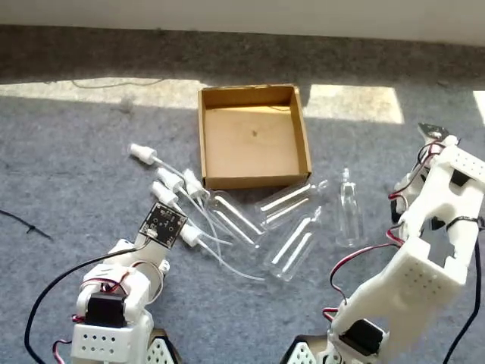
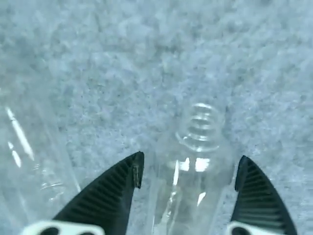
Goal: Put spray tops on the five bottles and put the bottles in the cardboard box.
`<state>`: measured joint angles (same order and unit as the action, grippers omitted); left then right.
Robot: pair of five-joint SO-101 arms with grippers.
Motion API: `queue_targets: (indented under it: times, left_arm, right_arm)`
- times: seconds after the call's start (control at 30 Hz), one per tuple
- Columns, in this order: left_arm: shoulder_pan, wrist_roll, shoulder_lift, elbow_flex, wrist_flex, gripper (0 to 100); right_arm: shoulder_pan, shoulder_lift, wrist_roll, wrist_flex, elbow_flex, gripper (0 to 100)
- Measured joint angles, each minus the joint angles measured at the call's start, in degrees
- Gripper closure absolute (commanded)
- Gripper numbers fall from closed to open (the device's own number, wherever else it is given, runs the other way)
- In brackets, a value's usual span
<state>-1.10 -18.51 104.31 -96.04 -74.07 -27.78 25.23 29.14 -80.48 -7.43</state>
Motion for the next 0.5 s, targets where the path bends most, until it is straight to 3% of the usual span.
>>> queue_targets:
  times: [0.37, 0.5]
  left_arm:
    - [0.0, 0.0, 0.0, 0.0, 0.0, 92]
    - [0.0, 0.0, 0.0, 0.0, 0.0, 92]
  right_arm:
    - [0.0, 4.48, 0.0, 3.6, 0.0, 73.2]
    - [0.0, 4.92, -0.09, 3.78, -0.09, 80.8]
